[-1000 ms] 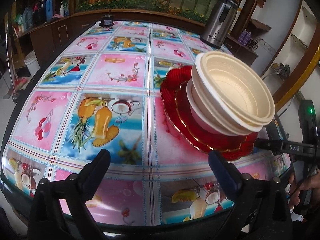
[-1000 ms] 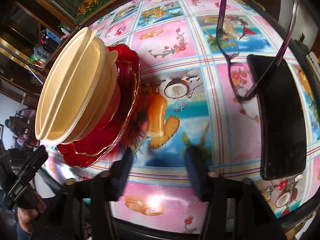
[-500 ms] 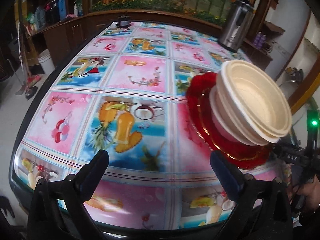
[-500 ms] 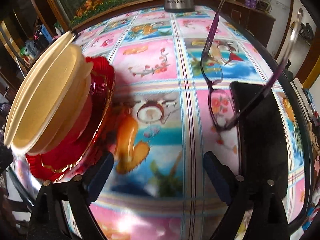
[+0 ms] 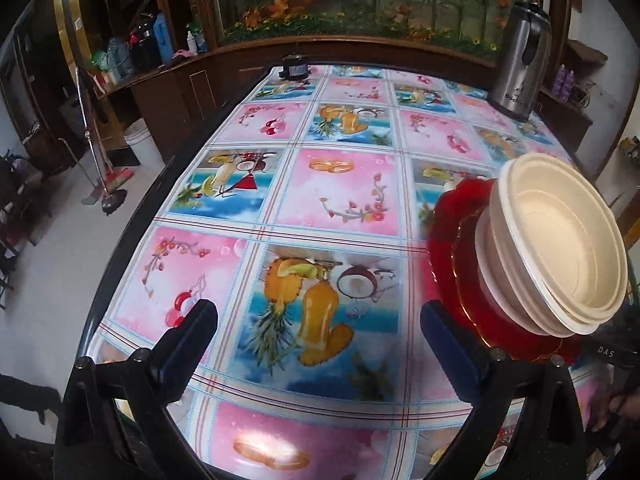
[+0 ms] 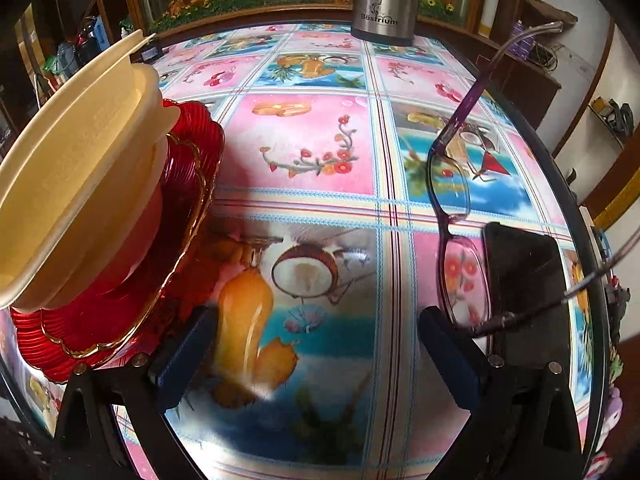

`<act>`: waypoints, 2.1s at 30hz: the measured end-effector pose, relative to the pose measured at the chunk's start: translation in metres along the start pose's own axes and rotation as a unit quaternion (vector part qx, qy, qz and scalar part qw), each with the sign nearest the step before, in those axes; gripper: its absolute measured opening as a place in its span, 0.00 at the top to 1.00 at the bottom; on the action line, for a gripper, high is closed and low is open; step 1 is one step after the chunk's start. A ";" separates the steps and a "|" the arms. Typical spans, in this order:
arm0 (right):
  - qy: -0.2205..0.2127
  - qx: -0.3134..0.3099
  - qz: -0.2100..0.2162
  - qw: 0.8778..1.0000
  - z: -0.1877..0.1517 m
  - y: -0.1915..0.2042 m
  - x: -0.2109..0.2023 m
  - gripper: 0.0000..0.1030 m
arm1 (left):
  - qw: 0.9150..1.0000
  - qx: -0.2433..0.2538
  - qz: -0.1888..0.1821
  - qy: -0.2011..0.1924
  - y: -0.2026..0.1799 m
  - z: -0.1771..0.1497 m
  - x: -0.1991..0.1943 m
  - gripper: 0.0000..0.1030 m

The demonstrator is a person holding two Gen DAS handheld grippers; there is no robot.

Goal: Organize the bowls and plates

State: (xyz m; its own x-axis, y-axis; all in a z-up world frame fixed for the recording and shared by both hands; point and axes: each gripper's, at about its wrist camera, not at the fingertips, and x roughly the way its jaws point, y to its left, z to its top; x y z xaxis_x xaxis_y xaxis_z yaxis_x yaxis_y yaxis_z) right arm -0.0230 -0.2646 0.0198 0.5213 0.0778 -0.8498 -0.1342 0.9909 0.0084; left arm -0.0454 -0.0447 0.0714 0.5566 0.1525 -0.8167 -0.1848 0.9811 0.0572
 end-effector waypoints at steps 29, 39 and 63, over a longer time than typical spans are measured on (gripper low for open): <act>-0.047 0.024 -0.021 0.998 0.017 -0.006 0.010 0.01 | 0.996 0.085 -0.007 -0.031 -0.020 0.005 0.039 0.02; -0.047 0.024 -0.021 0.998 0.017 -0.006 0.010 0.01 | 0.993 0.107 -0.025 -0.044 -0.028 -0.009 0.017 0.02; -0.047 0.024 -0.021 0.998 0.017 -0.006 0.010 0.01 | 0.988 0.149 0.000 -0.051 -0.042 -0.022 0.001 0.02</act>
State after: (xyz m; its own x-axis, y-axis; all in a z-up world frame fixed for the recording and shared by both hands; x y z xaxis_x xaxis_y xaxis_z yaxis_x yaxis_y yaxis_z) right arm -0.0032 -0.2677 0.0204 0.6024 0.0441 -0.7969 -0.0715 0.9974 0.0012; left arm -0.0548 -0.0887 0.0555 0.6388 0.1486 -0.7549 0.0530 0.9703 0.2359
